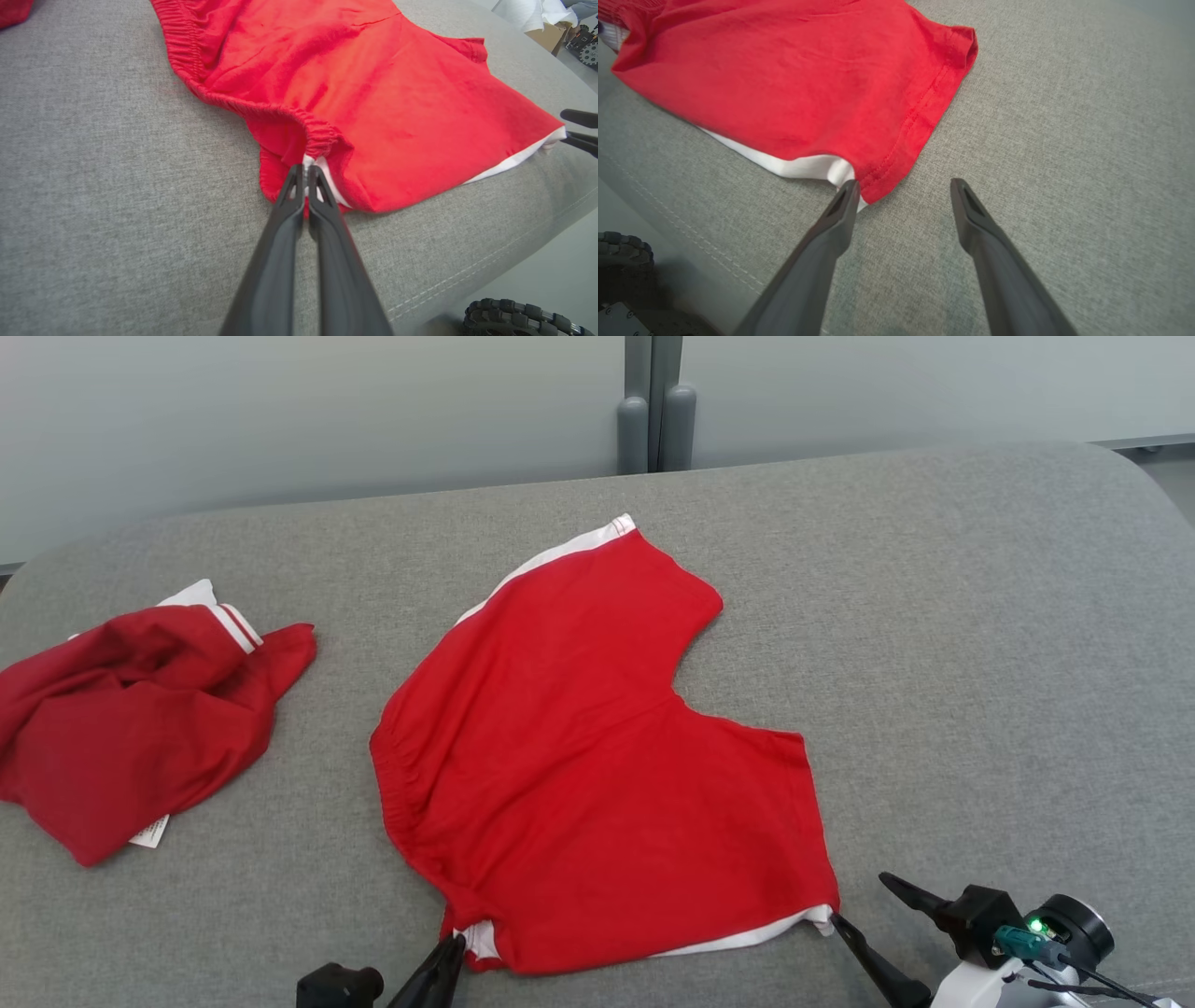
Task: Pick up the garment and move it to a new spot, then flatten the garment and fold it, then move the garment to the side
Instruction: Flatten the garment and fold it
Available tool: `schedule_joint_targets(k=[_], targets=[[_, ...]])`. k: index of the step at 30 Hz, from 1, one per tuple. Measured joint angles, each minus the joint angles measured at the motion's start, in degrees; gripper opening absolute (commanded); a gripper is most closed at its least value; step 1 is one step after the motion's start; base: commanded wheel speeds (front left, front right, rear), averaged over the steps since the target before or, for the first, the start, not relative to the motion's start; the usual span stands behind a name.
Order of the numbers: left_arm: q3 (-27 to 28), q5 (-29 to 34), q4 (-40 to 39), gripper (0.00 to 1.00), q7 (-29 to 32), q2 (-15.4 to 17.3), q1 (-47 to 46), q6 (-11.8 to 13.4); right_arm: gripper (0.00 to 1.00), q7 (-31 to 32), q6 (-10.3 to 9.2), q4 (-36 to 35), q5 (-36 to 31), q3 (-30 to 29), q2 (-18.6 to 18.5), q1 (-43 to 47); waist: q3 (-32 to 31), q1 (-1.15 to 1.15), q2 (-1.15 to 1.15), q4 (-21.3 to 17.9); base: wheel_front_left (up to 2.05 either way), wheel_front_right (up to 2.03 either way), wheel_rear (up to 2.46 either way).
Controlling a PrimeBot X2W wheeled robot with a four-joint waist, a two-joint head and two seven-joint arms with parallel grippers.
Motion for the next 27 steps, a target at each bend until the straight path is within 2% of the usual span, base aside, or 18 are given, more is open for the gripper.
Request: schedule_joint_targets(k=[3, 13, 14, 16, 20, 21, 22, 23, 27], targets=[[1.2, -0.1, 0.6, 0.00, -0.6, -0.3, -0.3, 0.0, 1.00, -0.2, 0.57, -0.2, -0.4, 1.2, -1.0, 0.0, 0.4, 0.00, 0.00, 0.3, 0.00, 0.00, 0.00], [1.9, -0.1, 2.1, 0.00, -1.6, -0.3, -0.8, 0.1, 1.00, -0.4, 1.42, -0.1, -0.4, 2.9, -0.5, 0.0, 1.0, 0.00, 0.00, 0.8, 0.00, 0.00, 0.00], [1.9, -0.1, 2.1, 0.00, -1.7, -0.3, -0.9, 0.1, 0.88, -0.7, 1.42, 0.0, -0.4, 3.0, -0.4, -0.1, 1.0, 0.00, 0.00, 0.9, 0.00, 0.00, 0.00], [1.9, -0.1, 2.3, 0.00, -1.8, -0.3, -1.0, 0.1, 0.51, -0.7, 1.44, 0.1, -0.4, 3.1, -0.2, -0.5, 1.1, 0.00, 0.00, 1.0, 0.00, 0.00, 0.00], [1.9, -0.1, 2.9, 0.00, -1.8, -0.3, -1.1, 0.1, 0.26, -0.8, 1.44, 0.4, -0.5, 3.1, -0.3, -1.6, 1.3, 0.00, 0.00, 1.3, 0.00, 0.00, 0.00], [2.0, -0.1, 2.9, 0.00, -1.9, -0.3, -1.2, 0.1, 0.18, -0.8, 1.44, 0.4, -0.5, 3.1, -0.3, -1.9, 1.4, 0.00, 0.00, 1.4, 0.00, 0.00, 0.00], [2.0, -0.1, 3.0, 0.00, -2.1, -0.3, -1.2, 0.1, 0.05, -0.8, 1.44, 0.4, -0.5, 3.1, -0.3, -2.1, 1.5, 0.00, 0.00, 1.5, 0.00, 0.00, 0.00], [2.2, -0.1, 3.0, 0.00, -2.3, -0.3, -1.2, 0.1, 0.00, -1.1, 1.44, 0.4, -0.6, 3.0, -0.3, -2.2, 1.5, 0.00, 0.00, 1.6, 0.00, 0.00, 0.00], [3.5, -1.2, 2.9, 0.00, -2.4, -0.7, -2.1, 0.1, 0.00, -1.3, 1.44, 0.4, -0.9, 2.1, -0.7, -2.4, 1.7, 0.00, 0.00, 1.8, 0.00, 0.00, 0.00]])
